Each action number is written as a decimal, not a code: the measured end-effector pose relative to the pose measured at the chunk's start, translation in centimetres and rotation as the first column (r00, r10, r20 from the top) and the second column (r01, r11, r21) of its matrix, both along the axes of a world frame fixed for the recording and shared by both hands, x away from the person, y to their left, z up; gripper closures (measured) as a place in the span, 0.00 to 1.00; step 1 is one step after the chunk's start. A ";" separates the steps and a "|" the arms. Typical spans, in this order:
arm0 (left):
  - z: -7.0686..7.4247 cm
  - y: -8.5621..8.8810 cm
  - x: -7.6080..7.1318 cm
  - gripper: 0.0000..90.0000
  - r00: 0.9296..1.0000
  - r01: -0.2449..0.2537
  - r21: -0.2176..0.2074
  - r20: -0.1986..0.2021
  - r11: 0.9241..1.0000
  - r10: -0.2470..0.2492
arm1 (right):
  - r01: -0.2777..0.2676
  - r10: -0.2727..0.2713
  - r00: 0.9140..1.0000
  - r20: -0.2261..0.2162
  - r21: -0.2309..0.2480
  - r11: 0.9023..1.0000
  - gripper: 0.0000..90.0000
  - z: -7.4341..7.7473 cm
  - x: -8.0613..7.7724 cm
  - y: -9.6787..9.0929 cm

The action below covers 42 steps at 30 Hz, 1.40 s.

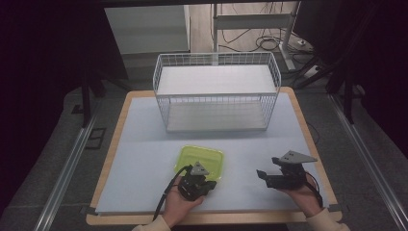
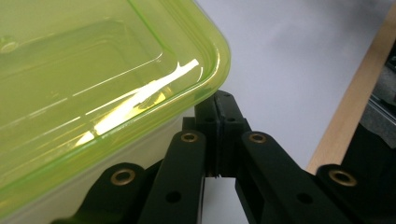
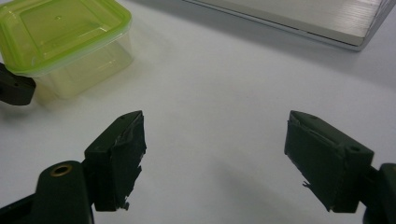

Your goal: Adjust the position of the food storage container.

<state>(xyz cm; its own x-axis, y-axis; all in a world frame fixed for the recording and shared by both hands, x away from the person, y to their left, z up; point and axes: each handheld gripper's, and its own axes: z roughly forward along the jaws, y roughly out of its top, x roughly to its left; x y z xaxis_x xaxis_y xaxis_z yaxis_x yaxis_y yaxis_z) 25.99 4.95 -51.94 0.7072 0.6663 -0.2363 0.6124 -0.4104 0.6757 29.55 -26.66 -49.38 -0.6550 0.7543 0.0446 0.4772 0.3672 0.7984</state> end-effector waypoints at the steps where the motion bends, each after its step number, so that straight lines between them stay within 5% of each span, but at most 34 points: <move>1: 0.0 0.0 0.0 1.00 1.000 0.000 0.000 0.000 1.000 0.000 | -0.001 0.001 1.000 -0.001 0.000 1.000 0.23 0.0 0.0 0.0; 7: 0.1 -0.5 0.4 1.00 1.000 -0.007 -0.001 0.004 1.000 0.007 | 0.000 0.000 1.000 -0.001 0.000 1.000 0.23 0.0 0.0 0.0; 12: 0.7 -0.3 -0.7 1.00 1.000 0.026 -0.040 -0.002 0.999 -0.026 | 0.000 0.000 1.000 -0.001 0.001 1.000 0.23 0.0 0.0 -0.1; 17: 2.1 1.8 -1.8 1.00 1.000 0.011 -0.081 0.020 0.997 -0.010 | 0.005 -0.005 1.000 0.000 0.002 1.000 0.23 0.1 -0.1 -0.2; 21: 3.8 6.0 -1.5 1.00 0.995 -0.078 -0.123 0.051 0.989 0.085 | 0.007 -0.007 1.000 0.003 -0.001 1.000 0.23 0.1 0.0 -0.2; 23: 3.9 6.7 -1.3 1.00 0.993 -0.095 -0.126 0.056 0.987 0.103 | 0.005 -0.005 1.000 0.002 0.000 1.000 0.23 0.1 -0.1 -0.2; 25: 4.2 9.3 -0.5 1.00 0.982 -0.167 -0.136 0.061 0.977 0.177 | 0.006 -0.006 1.000 0.002 -0.001 1.000 0.23 0.1 -0.1 -0.2; 34: 2.6 13.7 2.1 1.00 0.956 -0.288 -0.129 0.008 0.949 0.292 | 0.008 -0.008 1.000 -0.002 -0.007 1.000 0.23 0.0 0.0 -0.2; 37: 1.7 13.9 2.7 1.00 0.955 -0.296 -0.120 -0.012 0.948 0.297 | 0.008 -0.008 1.000 -0.003 -0.008 1.000 0.23 -0.1 0.0 -0.1; 38: 0.8 13.8 3.3 1.00 0.958 -0.286 -0.119 -0.043 0.951 0.283 | 0.005 -0.005 1.000 -0.005 -0.009 1.000 0.23 -0.1 0.0 -0.1; 42: 0.0 13.4 3.8 1.00 0.963 -0.268 -0.097 -0.063 0.958 0.263 | 0.009 -0.009 1.000 -0.006 -0.012 1.000 0.23 -0.1 0.0 -0.2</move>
<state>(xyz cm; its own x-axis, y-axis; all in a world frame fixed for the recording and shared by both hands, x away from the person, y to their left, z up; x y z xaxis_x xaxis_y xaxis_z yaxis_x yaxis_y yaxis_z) 29.75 18.32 -51.95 0.4938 0.7987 -0.3439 0.7232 -0.1576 0.6724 29.59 -26.82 -49.51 -0.6478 0.7608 0.0391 0.4854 0.3726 0.7910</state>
